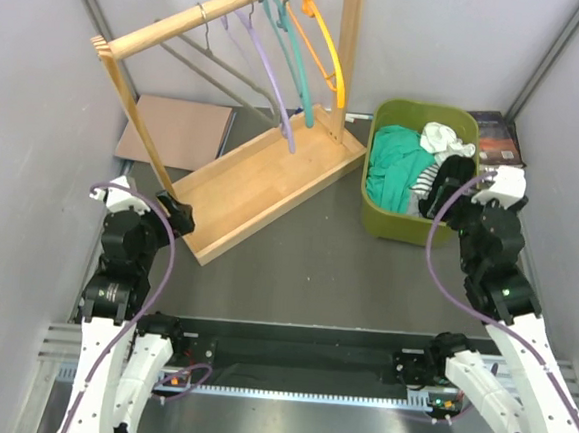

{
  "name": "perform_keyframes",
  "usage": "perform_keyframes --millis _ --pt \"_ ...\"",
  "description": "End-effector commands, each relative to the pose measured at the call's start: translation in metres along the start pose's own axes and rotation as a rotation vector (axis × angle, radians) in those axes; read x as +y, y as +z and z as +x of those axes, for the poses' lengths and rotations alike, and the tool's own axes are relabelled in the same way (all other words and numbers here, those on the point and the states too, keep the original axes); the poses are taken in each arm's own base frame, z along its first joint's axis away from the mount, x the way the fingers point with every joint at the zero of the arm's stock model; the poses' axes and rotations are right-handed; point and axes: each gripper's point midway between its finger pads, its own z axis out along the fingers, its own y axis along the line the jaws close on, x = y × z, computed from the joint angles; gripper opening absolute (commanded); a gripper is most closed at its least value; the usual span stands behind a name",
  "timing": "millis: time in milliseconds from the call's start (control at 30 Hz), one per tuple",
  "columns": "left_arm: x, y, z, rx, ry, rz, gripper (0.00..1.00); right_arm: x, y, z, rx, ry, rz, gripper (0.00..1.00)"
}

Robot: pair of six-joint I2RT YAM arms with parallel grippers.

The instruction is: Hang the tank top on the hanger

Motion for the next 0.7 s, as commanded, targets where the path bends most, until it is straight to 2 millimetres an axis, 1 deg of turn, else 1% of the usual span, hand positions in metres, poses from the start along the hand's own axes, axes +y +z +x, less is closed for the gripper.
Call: perform_keyframes --millis 0,33,67,100,133,167,200,233,267,300,333,367,400,433,467,500,533,567,600,633,667 --pt "-0.013 0.004 -0.002 -0.043 -0.064 0.079 0.99 0.018 0.01 -0.04 -0.014 -0.047 -0.068 1.0" --pt "-0.012 0.007 0.002 -0.032 -0.066 0.077 0.99 0.021 0.012 -0.053 -0.025 -0.028 -0.084 1.0" --pt "-0.012 0.009 0.004 -0.026 -0.065 0.075 0.99 0.037 0.024 -0.045 0.023 -0.039 -0.151 1.0" --pt "-0.013 0.011 0.004 -0.023 -0.056 0.077 0.99 0.043 0.029 -0.04 0.062 -0.027 -0.173 0.99" --pt "-0.013 0.016 0.008 0.0 -0.045 0.078 0.99 0.047 0.034 -0.047 0.071 -0.016 -0.183 1.0" --pt "-0.014 0.019 0.006 -0.005 -0.031 0.08 0.98 0.053 0.047 -0.034 0.129 -0.018 -0.181 1.0" --pt "-0.009 0.023 0.01 0.003 0.007 0.065 0.97 0.054 0.052 -0.025 0.175 -0.012 -0.171 1.0" --pt "-0.001 0.028 0.01 -0.001 0.028 0.021 0.97 0.056 0.057 -0.027 0.185 -0.012 -0.168 1.0" --pt "0.002 0.029 0.009 -0.007 0.052 0.009 0.97 0.058 0.068 -0.013 0.237 -0.022 -0.156 0.99" --pt "0.006 0.03 0.009 -0.011 0.102 -0.003 0.97 0.058 0.072 -0.006 0.269 -0.023 -0.141 0.98" --pt "0.008 0.031 0.007 -0.015 0.123 -0.013 0.97 0.056 0.077 -0.008 0.276 -0.018 -0.122 0.97" --pt "0.009 0.031 0.006 -0.017 0.14 -0.017 0.97 0.052 0.085 0.002 0.307 -0.022 -0.084 0.94" --pt "0.009 0.031 0.004 -0.021 0.156 -0.015 0.97 0.044 0.091 0.008 0.333 -0.004 -0.052 0.92" --pt "0.009 0.032 0.006 -0.012 0.159 -0.018 0.97 0.041 0.095 0.01 0.345 0.004 -0.039 0.89" --pt "0.007 0.032 0.008 -0.005 0.158 -0.006 0.97 0.038 0.103 0.02 0.376 0.012 -0.025 0.86" --pt "0.006 0.034 0.01 0.005 0.151 -0.001 0.97 0.031 0.107 0.024 0.392 0.031 0.001 0.85" --pt "0.005 0.035 0.012 0.013 0.148 0.007 0.97 0.029 0.11 0.028 0.405 0.033 0.008 0.85" --pt "0.003 0.036 0.015 0.02 0.145 0.018 0.96 0.028 0.115 0.038 0.433 0.023 0.013 0.85" --pt "0.004 0.038 0.021 0.034 0.141 0.017 0.93 0.025 0.118 0.042 0.442 0.015 0.023 0.85" --pt "0.003 0.04 0.022 0.03 0.143 0.018 0.92 0.024 0.121 0.047 0.454 0.008 0.027 0.85" --pt "0.002 0.041 0.027 0.042 0.157 0.023 0.91 0.023 0.126 0.06 0.488 -0.002 0.032 0.85"
